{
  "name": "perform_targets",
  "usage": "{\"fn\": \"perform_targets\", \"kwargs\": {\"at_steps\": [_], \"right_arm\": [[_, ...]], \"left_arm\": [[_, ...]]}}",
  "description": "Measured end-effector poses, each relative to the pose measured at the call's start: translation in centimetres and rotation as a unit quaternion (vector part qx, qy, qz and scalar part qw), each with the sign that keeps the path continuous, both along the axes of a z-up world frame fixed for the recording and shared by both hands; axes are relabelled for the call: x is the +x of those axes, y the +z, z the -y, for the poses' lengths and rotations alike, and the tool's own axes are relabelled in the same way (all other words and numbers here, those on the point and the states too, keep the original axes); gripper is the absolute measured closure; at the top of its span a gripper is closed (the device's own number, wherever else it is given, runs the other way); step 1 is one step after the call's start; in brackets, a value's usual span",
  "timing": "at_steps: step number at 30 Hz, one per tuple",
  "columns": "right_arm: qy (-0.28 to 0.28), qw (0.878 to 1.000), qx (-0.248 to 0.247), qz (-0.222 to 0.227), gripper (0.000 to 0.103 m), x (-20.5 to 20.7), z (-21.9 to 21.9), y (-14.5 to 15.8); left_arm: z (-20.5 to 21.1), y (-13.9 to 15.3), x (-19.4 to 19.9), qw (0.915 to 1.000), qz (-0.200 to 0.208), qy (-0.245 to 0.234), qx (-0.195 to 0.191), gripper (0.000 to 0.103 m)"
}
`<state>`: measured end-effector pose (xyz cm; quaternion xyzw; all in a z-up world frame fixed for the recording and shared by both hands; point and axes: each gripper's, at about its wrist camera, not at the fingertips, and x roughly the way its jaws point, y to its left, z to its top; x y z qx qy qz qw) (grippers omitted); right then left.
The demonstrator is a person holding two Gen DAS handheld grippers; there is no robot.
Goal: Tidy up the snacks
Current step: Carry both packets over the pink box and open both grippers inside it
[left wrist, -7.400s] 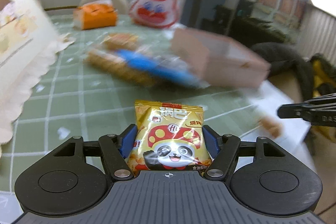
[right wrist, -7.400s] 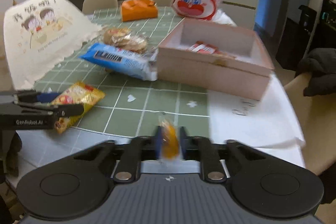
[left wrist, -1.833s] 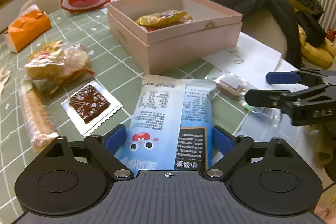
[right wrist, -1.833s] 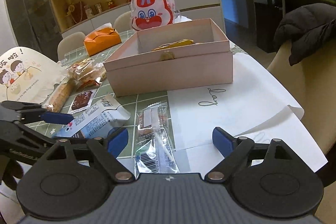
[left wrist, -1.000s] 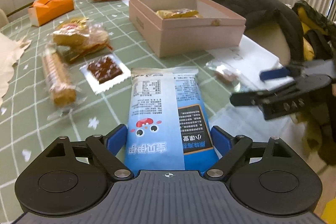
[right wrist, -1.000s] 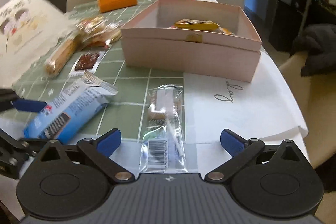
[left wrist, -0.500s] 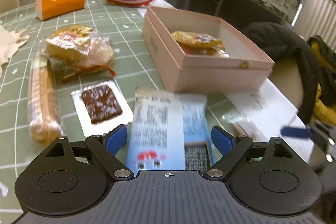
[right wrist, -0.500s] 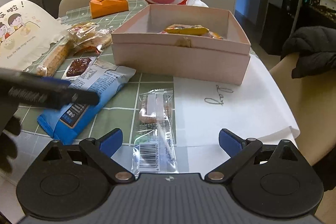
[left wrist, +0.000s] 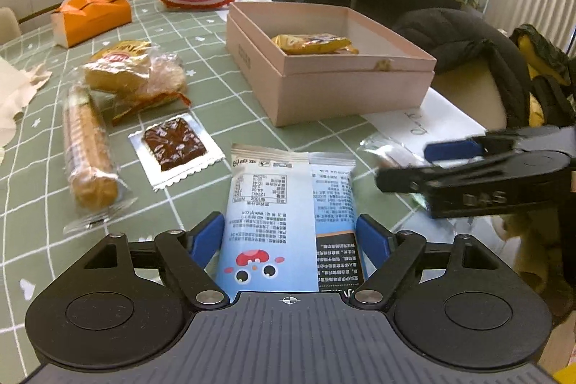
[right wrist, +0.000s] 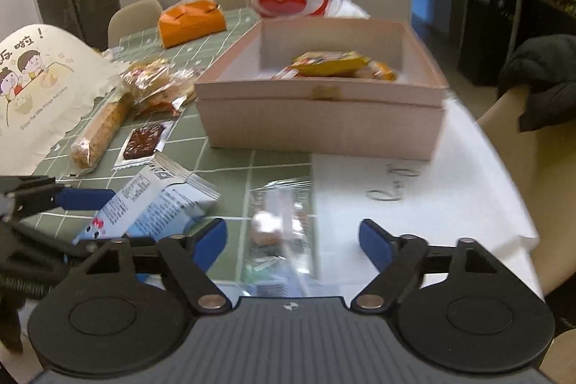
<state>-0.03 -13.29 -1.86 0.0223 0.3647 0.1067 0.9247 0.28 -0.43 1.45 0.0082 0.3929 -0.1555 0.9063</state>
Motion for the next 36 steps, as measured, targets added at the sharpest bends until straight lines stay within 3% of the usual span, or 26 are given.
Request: {"fn": "perform_targets", "kwargs": {"at_steps": [5,12,18,20,23,29,36], "right_arm": [[0.021,0.998,-0.057,0.013,0.063,-1.5,-2.0,0.1],[0.046,0.997,-0.067,0.01,0.066,-5.3,-2.0,0.7],[0.044,0.999,-0.03,0.006,0.066,-7.4,-0.8,1.8],[0.039,0.999,-0.01,0.019,0.066,-7.9,0.0,3.2],[0.031,0.998,0.021,0.059,0.066,-8.7,1.5,6.4],[0.012,0.99,0.065,0.126,0.066,-7.8,4.3,14.3],[-0.008,0.982,0.075,0.174,0.066,-3.0,7.3,23.2]], "left_arm": [[0.3,0.1,-1.5,0.9999,-0.005,-0.012,0.004,0.018],[0.3,0.0,-4.4,0.9997,0.002,-0.026,-0.006,0.019],[-0.2,0.6,-6.3,0.9986,0.001,-0.025,-0.046,0.02],[-0.4,2.1,-6.8,0.9976,0.022,-0.023,-0.062,0.021],[-0.6,6.2,-7.6,0.9928,0.087,-0.02,-0.079,0.02],[-0.6,15.4,-5.8,0.9701,0.218,-0.006,-0.106,0.02],[1.2,21.7,0.9,0.9608,0.242,-0.027,-0.132,0.02]]}}
